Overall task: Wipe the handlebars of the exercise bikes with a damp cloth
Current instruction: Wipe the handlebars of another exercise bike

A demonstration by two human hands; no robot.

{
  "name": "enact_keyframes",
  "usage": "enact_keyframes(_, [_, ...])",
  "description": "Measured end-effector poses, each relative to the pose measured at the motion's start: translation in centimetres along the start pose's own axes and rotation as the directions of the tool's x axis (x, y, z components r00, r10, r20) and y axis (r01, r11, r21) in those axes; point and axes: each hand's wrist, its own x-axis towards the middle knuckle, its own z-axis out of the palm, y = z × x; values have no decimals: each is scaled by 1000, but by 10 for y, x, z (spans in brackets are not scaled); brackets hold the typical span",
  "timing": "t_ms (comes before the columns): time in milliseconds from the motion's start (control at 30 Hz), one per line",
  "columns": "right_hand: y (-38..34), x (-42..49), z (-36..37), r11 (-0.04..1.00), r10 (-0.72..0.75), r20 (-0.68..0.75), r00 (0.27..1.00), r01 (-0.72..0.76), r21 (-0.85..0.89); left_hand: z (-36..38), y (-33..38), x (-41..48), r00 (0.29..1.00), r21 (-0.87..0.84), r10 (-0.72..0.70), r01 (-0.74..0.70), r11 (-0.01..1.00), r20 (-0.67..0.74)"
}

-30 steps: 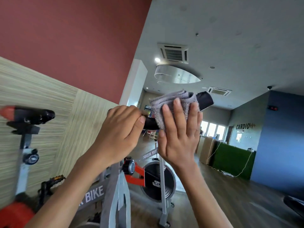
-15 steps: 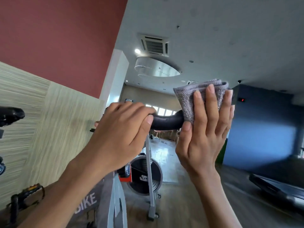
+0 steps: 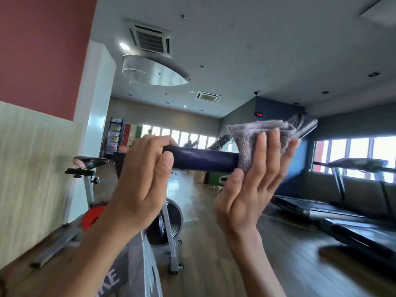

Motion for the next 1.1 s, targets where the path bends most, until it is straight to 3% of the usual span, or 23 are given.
enact_keyframes(100, [-30,-21,12,993,-111,93,989,113,-17,2,-4,1,999,-11,21,-21,1000,-35])
enact_keyframes(233, [-16,-26,2,959,-267,190,945,280,-45,4,-6,3,997,-30,49,-51,998,-54])
enact_keyframes(300, [-4,-18,-6,974,-213,150,966,222,-51,4,-7,2,998,-42,46,-48,998,-47])
enact_keyframes(400, [-5,-3,-6,999,41,55,998,-41,0,4,-3,0,999,-40,31,-33,999,-45])
enact_keyframes(467, [-26,-3,2,997,77,56,995,-78,5,4,0,0,998,-44,14,-17,999,-53])
enact_keyframes(600, [-27,-16,-2,949,-282,190,940,303,-90,3,3,0,998,-52,-1,-2,999,-58])
enact_keyframes(633, [-14,-11,-6,943,-290,187,939,313,-111,2,2,0,999,-51,0,-2,999,-48])
enact_keyframes(767, [-9,4,-8,999,33,53,998,-31,-37,0,3,-2,999,-48,-32,31,998,-13])
enact_keyframes(933, [-50,-9,-5,986,-166,183,969,168,8,-4,11,0,999,-147,-50,46,988,-20])
enact_keyframes(1033, [-42,-3,-15,972,-111,209,972,63,226,-2,25,0,990,-241,-127,109,964,-60])
enact_keyframes(1100, [-38,2,-21,970,-135,249,959,76,233,1,34,1,979,-260,-188,163,952,-74])
